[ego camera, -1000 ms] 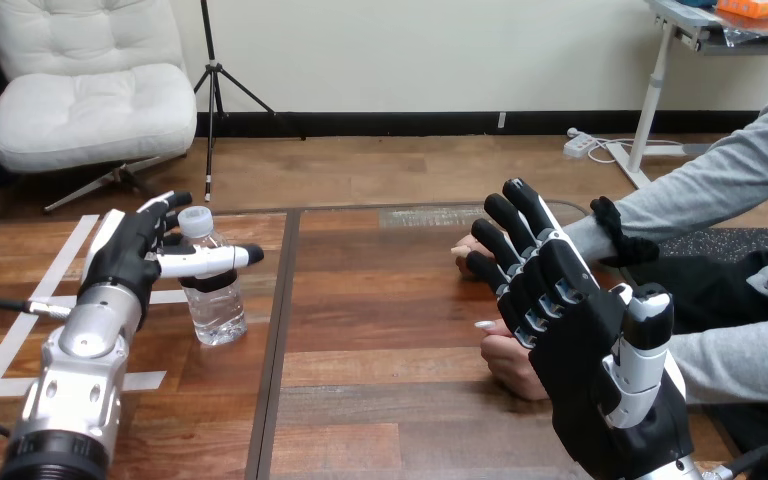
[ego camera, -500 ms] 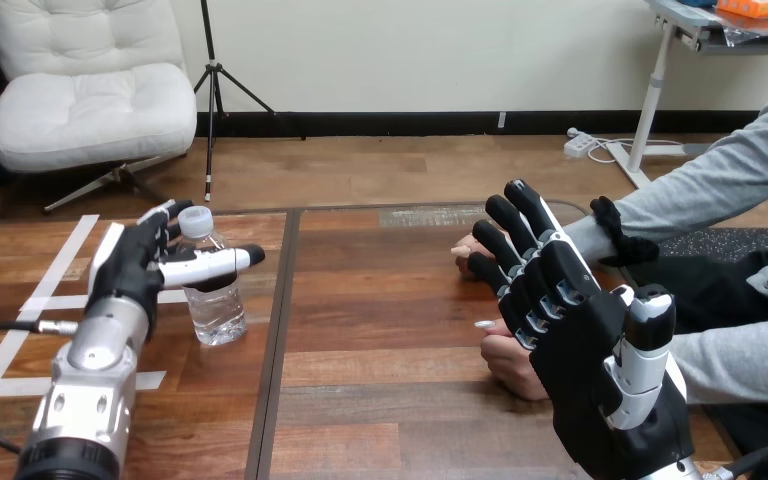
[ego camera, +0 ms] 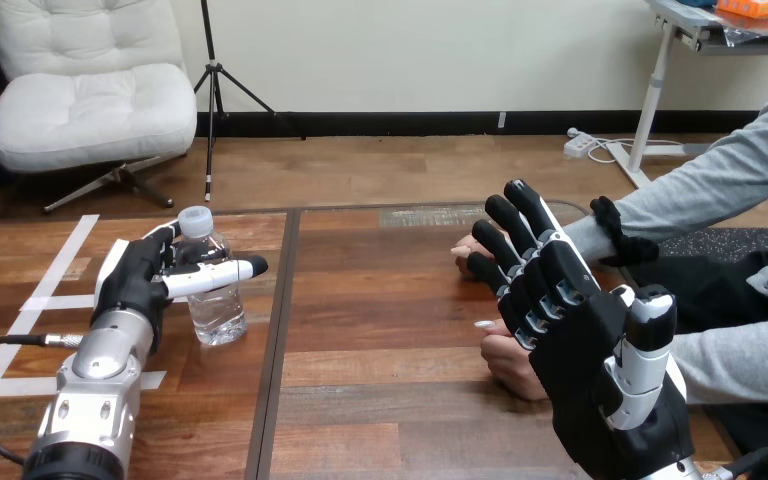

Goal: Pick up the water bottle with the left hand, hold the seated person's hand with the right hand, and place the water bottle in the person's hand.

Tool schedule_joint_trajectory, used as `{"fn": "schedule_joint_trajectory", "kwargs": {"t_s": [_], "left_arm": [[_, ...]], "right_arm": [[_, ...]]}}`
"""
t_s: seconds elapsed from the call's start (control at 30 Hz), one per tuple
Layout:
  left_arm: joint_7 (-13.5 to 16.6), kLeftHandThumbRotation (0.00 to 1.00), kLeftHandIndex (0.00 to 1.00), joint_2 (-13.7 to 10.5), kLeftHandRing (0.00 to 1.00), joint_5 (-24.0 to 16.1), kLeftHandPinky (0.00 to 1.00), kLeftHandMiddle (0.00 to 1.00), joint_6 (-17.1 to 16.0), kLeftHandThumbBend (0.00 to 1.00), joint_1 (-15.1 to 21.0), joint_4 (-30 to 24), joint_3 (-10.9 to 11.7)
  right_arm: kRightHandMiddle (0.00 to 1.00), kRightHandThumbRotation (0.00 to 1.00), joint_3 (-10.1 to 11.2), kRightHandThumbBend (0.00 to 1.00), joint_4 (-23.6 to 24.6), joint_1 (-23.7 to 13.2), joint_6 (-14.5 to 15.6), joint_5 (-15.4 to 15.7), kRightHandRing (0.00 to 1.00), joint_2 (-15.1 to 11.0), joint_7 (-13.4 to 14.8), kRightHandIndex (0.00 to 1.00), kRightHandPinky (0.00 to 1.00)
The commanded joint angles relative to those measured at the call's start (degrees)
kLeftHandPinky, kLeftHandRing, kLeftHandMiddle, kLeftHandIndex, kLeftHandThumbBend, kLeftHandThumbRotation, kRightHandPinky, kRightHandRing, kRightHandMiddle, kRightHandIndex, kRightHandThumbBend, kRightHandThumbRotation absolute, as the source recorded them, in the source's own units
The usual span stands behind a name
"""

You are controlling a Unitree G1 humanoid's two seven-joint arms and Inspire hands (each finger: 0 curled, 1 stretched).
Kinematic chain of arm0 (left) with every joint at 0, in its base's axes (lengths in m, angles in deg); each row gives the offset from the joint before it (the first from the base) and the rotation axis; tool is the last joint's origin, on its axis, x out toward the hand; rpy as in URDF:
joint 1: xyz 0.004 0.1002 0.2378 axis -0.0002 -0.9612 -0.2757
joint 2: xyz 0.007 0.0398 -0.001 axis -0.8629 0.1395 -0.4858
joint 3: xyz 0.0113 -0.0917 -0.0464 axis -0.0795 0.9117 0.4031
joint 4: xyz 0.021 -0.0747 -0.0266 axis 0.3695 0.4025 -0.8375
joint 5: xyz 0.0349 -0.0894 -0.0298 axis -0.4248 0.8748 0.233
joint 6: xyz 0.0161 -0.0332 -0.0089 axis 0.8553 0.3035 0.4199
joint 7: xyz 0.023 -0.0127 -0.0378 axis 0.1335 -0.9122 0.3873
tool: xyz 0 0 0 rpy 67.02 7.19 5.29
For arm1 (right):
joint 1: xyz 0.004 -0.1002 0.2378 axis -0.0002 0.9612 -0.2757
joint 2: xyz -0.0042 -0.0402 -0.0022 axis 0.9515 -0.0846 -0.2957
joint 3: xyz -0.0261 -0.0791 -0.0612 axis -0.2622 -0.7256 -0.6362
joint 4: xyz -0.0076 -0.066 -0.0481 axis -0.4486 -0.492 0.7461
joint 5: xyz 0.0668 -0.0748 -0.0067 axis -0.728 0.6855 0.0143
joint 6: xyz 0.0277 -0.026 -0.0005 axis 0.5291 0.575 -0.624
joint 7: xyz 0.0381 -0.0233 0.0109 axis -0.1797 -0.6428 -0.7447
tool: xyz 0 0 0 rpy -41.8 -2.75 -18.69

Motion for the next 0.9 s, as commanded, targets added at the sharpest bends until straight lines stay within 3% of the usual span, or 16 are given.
{"fn": "schedule_joint_trajectory", "kwargs": {"t_s": [0.0, 0.7, 0.87], "left_arm": [[0.05, 0.0, 0.84, -0.3, 0.84, 0.39, 0.81, 0.83, -1.54, 0.91, 3.87, -1.03, 0.66], [0.0, 0.0, 0.78, -0.61, 0.79, -0.24, 0.74, 0.8, -0.62, 0.9, 4.03, -1.11, 0.52], [0.21, 0.0, 0.74, -0.69, 0.73, -0.34, 0.68, 0.75, -1.1, 0.89, 3.85, -1.26, 0.56]], "right_arm": [[1.0, 1.0, 0.6, 1.0, 1.94, -1.75, -1.05, -0.69, 1.0, 0.46, -0.1, 1.0, 1.0], [1.0, 1.0, 0.43, 1.0, 2.13, -1.67, -1.18, -0.57, 1.0, 0.6, -0.06, 1.0, 1.0], [1.0, 1.0, 0.38, 0.99, 2.3, -1.55, -1.14, -0.47, 1.0, 0.59, 0.03, 0.99, 1.0]]}}
